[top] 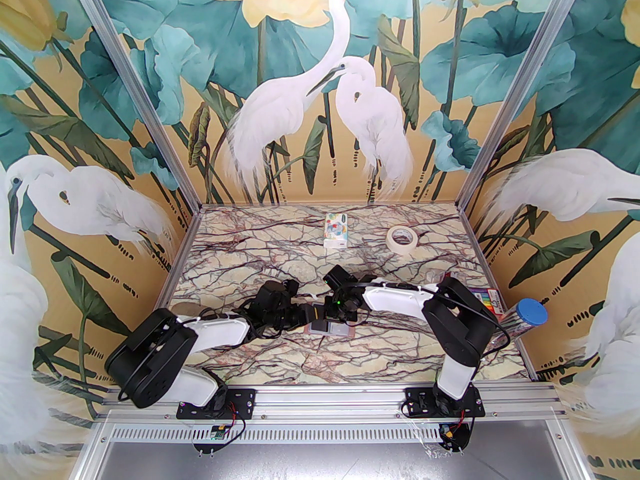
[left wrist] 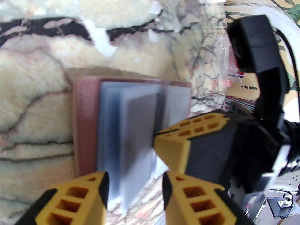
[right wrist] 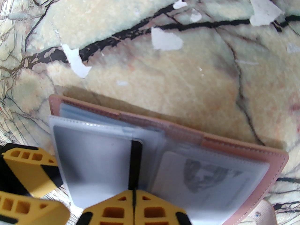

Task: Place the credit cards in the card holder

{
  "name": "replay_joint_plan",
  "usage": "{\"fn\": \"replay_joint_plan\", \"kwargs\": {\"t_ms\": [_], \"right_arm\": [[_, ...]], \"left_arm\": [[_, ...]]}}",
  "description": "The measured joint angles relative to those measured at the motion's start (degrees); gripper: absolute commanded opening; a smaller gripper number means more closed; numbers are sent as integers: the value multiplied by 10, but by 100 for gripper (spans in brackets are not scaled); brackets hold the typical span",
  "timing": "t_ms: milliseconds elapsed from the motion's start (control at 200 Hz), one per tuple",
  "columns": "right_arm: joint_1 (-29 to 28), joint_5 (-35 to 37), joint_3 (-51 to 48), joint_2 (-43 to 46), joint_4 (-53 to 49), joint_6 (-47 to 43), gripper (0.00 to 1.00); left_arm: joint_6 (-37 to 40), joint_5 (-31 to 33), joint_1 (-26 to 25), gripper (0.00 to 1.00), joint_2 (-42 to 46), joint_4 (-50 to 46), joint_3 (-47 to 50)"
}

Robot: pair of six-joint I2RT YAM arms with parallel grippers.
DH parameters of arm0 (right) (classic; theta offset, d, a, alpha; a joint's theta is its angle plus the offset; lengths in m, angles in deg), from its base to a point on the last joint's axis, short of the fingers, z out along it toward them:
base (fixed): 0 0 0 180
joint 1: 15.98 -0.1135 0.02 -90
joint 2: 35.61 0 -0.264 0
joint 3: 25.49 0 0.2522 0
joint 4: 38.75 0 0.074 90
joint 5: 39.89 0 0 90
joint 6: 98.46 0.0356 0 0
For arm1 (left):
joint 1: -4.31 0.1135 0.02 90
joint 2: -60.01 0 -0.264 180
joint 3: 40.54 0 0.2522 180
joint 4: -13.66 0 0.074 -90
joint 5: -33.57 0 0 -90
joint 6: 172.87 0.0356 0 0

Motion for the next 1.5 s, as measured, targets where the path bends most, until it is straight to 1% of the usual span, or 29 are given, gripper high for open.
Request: {"fn": "replay_joint_plan", "kwargs": {"t_ms": [235, 675, 1150, 1200, 1330, 1500], "right_arm": [[0, -2, 0, -1, 2, 0, 4], [0, -2, -2, -1, 6, 2, 3], [0, -4, -4, -1, 10, 4, 4], [0, -4, -4, -1, 10, 4, 6], [0, -4, -4, 4, 7, 2, 17], [4, 11, -4, 37, -24, -7, 29]], "left_arm": [[0, 0, 0, 46, 8, -7, 0], [-8, -5, -2, 46, -18, -5, 0], [-22, -22, -12, 45, -20, 16, -2], [-24, -27, -13, 45, -20, 22, -2], [-32, -34, -16, 45, -20, 35, -3], [-50, -53, -18, 45, -20, 65, -4]]}}
